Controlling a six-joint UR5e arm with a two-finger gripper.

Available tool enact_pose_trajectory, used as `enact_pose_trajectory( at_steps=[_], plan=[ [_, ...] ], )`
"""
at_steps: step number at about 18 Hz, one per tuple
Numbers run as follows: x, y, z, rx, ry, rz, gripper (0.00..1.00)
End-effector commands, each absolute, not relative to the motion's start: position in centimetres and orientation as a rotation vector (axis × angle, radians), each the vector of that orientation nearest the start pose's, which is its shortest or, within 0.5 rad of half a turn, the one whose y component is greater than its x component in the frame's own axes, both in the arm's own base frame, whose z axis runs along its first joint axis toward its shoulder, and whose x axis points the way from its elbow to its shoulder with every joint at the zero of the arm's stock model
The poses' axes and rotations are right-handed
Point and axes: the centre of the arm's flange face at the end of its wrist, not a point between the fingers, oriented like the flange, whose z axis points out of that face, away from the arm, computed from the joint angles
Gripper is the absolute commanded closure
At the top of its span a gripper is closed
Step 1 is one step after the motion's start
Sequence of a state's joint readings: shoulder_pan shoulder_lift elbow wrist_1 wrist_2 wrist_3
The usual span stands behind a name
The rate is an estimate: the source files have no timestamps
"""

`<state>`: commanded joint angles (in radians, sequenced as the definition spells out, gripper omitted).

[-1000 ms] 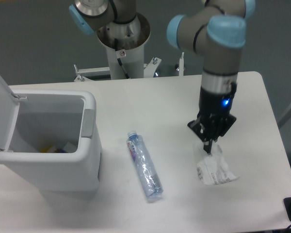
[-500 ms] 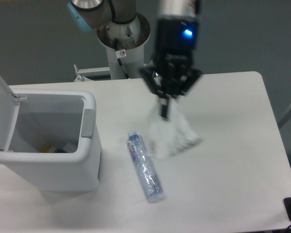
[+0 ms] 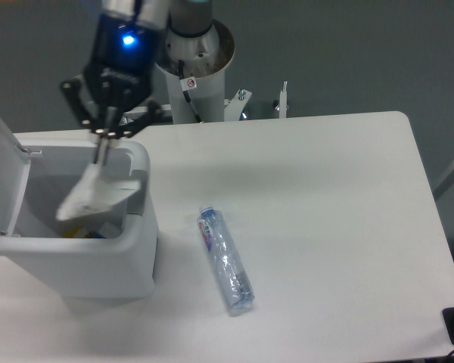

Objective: Place the trash in the trash can
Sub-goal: 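Open the gripper to drop the bag into the bin, then move the open gripper back over the water bottle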

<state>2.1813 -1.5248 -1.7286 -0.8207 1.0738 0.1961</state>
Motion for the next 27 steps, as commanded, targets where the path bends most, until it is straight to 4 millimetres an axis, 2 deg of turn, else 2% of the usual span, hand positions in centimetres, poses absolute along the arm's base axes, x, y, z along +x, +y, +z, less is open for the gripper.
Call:
enact_pose_trajectory(
  at_steps=[3,4,5,6,7,8,10,13,16,18,21,24,27],
  plan=[
    [-13.1,51.9,51.2,-2.388,-0.271,-0.266,0.99],
    [-13.0,52.0,50.9,-2.39,-0.269,-0.271,0.91],
    [-13.1,52.1,50.6,-2.393,-0.273,-0.274,0.69],
    [-13.2,52.3,50.8,-2.39,-0.271,-0.272,0.33],
    [-13.3,52.1,50.9,-2.392,-0.281,-0.269,0.1],
    [-13.3,51.9,51.1,-2.394,-0.298,-0.251,0.01],
    [-13.4,51.2,51.3,-2.409,-0.325,-0.187,0.0],
    [-13.6,51.2,52.4,-2.387,-0.355,-0.189,0.0],
    [-14.3,51.3,54.0,-2.354,-0.423,-0.183,0.0],
    [-19.2,49.7,55.1,-2.302,-0.562,-0.147,0.0],
    [-25.4,47.5,56.1,-2.243,-0.702,-0.089,0.0],
    [-31.1,45.9,54.8,-2.225,-0.817,-0.055,0.0],
    [-36.4,45.6,52.3,-2.225,-0.918,-0.057,0.0]
  ],
)
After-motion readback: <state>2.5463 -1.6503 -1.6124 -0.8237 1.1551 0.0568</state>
